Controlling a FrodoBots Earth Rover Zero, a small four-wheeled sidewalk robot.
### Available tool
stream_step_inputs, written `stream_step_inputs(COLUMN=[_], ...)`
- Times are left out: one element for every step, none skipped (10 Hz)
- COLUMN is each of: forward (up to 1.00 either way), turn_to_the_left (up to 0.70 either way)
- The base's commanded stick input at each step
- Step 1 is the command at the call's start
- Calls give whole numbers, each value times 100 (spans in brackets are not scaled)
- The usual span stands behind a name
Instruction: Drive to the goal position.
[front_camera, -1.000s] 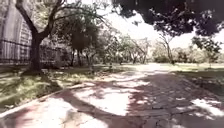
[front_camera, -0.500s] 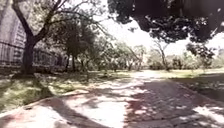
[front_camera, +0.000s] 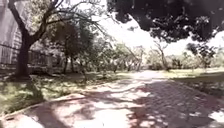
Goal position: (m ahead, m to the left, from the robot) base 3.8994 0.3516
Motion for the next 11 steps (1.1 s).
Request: stream_step_inputs(forward=[70, 70, 70, 70, 70, 70, 70, 70, 70, 70, 70], turn_to_the_left=[0, 0, -4, -9, -26, -33, -22, -5, 0, 0, 0])
